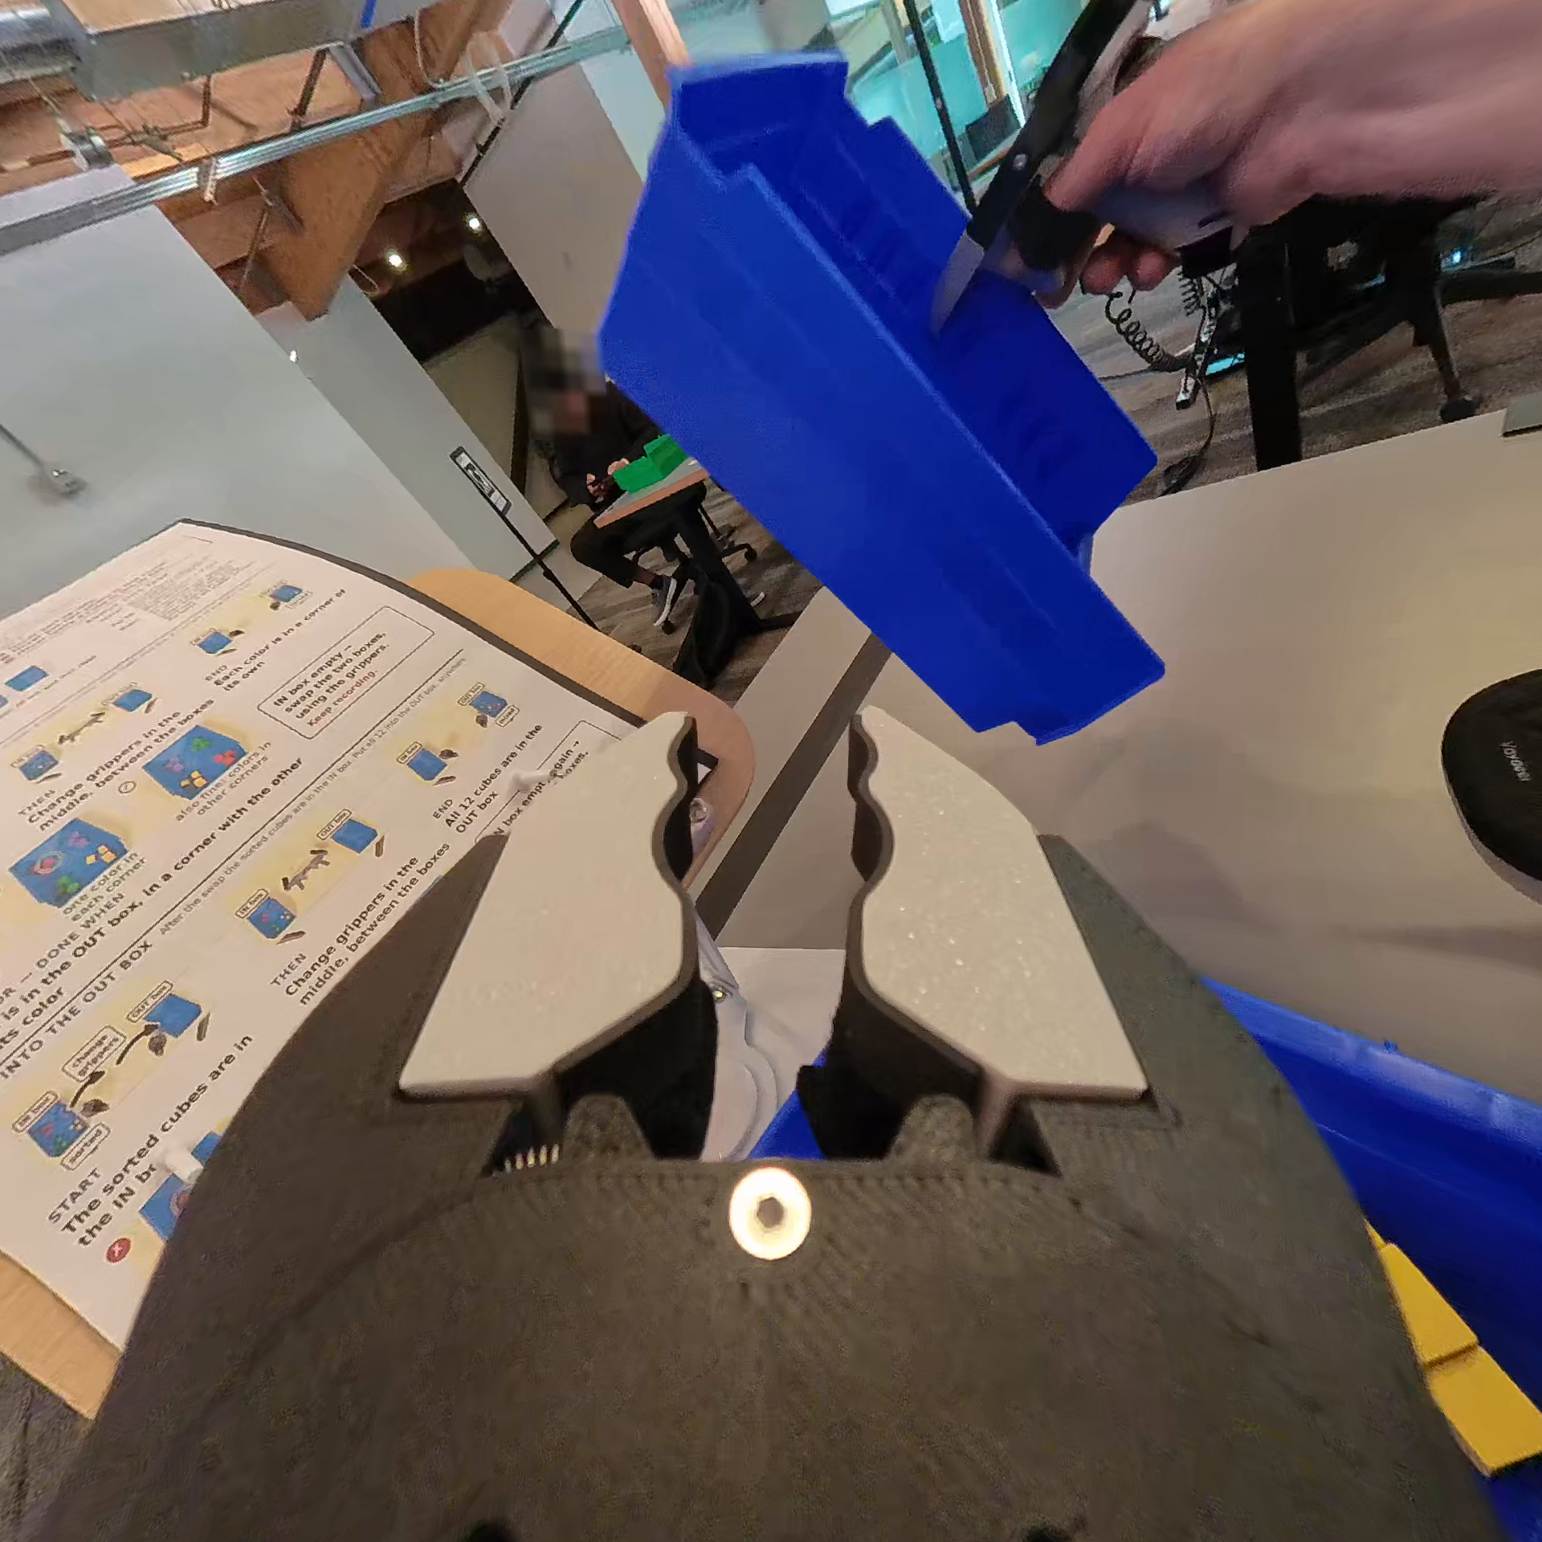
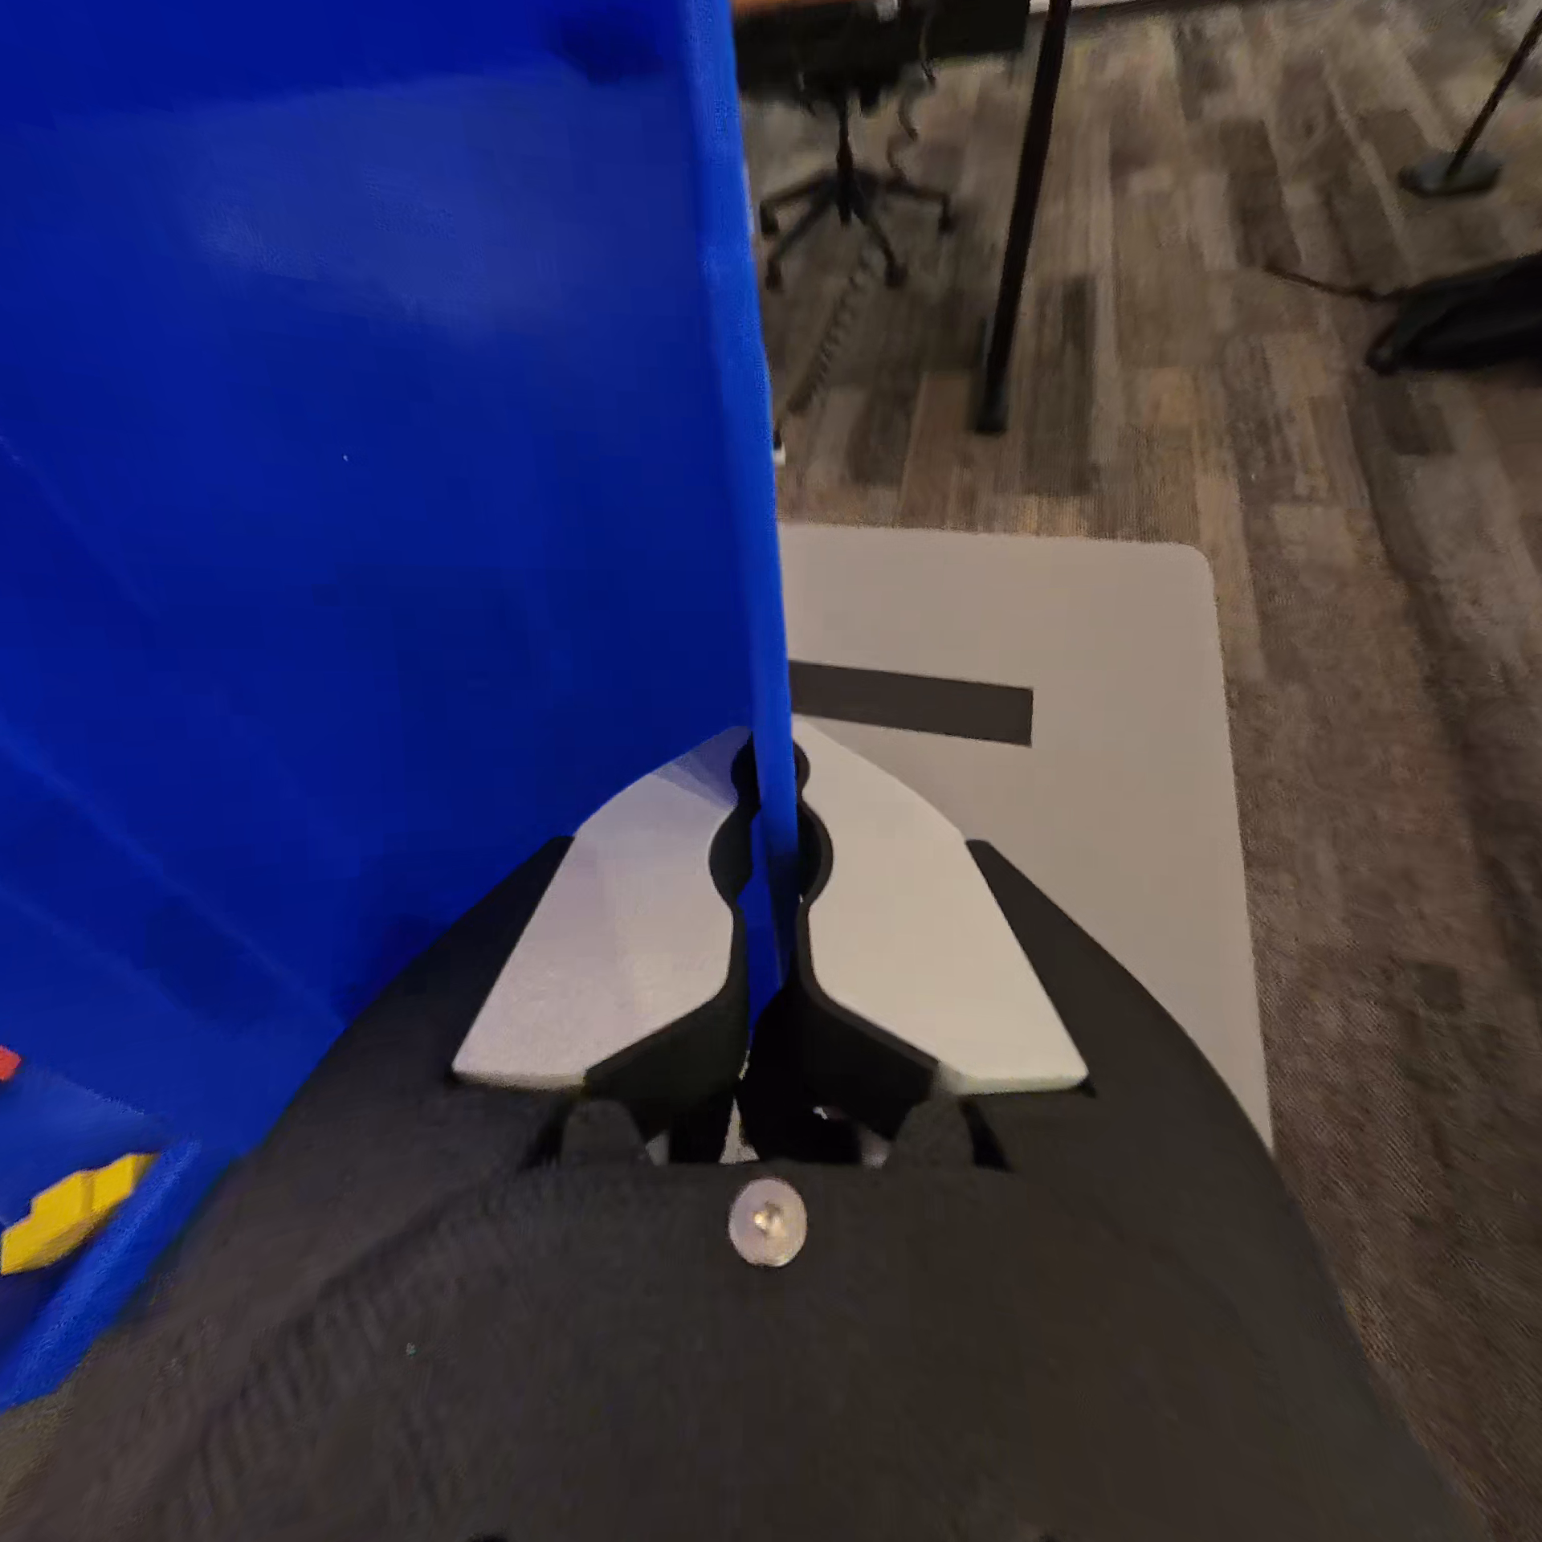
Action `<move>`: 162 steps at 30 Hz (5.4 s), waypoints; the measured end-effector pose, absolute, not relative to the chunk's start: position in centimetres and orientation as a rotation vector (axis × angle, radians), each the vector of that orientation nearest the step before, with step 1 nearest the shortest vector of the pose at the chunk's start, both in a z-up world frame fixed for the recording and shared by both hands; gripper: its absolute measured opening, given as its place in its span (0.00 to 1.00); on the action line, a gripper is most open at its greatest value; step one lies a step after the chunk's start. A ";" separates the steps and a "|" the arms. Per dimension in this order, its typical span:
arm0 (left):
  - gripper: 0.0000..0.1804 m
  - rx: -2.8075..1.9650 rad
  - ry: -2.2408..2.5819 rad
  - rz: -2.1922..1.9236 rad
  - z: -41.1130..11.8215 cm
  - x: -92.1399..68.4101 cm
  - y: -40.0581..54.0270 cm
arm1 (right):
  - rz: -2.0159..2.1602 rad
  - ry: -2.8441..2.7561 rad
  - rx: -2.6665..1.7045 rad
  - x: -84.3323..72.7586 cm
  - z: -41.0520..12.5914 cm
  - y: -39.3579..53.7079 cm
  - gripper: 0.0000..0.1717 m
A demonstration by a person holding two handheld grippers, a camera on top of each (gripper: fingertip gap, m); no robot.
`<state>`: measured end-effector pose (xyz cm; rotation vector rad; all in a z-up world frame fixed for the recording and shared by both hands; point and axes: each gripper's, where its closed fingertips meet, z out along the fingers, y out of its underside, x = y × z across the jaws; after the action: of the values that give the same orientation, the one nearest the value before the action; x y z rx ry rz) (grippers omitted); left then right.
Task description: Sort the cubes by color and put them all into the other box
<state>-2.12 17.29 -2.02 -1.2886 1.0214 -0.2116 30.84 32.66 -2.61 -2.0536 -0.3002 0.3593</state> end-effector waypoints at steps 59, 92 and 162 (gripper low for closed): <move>0.23 -2.007 1.231 -0.543 -16.3 5.8 3.3 | 0.092 -0.768 -2.214 25.1 -11.9 32.4 0.12; 0.07 -2.027 1.711 -0.349 -21.1 -14.8 0.7 | 0.218 -1.011 -2.086 19.4 -15.4 27.7 0.10; 0.12 -2.469 1.646 0.126 -25.5 -30.1 11.7 | 0.556 -1.420 -1.826 3.4 -18.3 18.3 0.10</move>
<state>-30.11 11.68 -25.49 -2.4689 1.6464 0.1257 3.36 18.28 -18.28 -1.8264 -1.4204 0.5562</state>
